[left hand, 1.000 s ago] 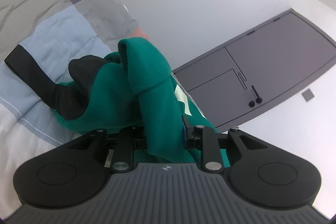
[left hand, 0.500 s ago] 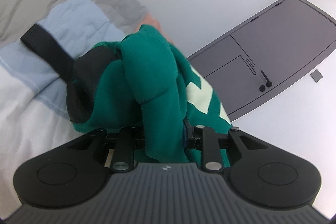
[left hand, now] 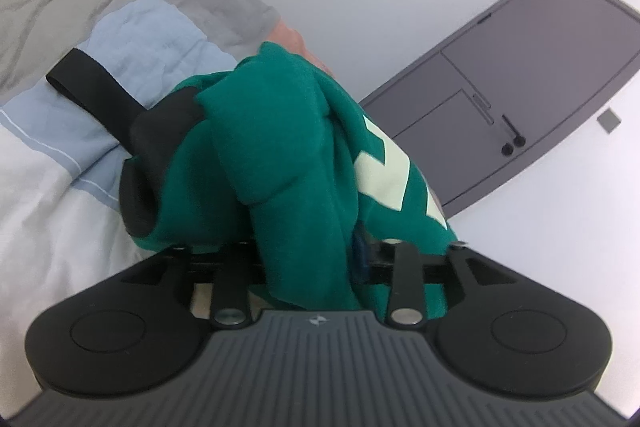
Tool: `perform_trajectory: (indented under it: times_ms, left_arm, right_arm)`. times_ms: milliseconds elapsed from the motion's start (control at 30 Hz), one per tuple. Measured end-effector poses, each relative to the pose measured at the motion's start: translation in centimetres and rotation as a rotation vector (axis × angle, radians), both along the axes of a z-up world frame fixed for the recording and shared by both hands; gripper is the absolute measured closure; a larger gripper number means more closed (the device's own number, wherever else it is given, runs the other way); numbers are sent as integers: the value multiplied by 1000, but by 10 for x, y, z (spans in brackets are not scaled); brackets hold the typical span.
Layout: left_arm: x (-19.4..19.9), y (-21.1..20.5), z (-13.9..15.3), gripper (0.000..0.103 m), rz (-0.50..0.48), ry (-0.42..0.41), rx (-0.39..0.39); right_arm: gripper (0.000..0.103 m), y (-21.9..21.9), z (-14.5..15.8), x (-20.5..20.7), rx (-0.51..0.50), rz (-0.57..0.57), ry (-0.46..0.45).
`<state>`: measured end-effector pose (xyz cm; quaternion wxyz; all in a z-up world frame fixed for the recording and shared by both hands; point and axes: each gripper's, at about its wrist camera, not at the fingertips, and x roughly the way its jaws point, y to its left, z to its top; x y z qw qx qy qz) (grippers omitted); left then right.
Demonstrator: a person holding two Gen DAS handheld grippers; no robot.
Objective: Fold large clothes
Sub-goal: 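Lay the folded hoodie on the quilt and open both grippers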
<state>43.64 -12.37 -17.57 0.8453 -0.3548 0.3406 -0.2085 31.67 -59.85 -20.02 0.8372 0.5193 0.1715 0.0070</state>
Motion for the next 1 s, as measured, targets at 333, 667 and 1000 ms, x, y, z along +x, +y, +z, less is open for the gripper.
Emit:
perform_trajectory:
  times_ms: [333,667,1000]
  left_arm:
    - [-51,5,56,24,-44,-93,229]
    - [-118,0,158,24,-106,-256,469]
    - [-202,4,227,24,-137,-409,555]
  right_arm:
    - [28,5,54,-34,-107,-38,187]
    - [28,43,174,-84,-404,-29,66]
    - [28,139,254,-153,-701,52,-103]
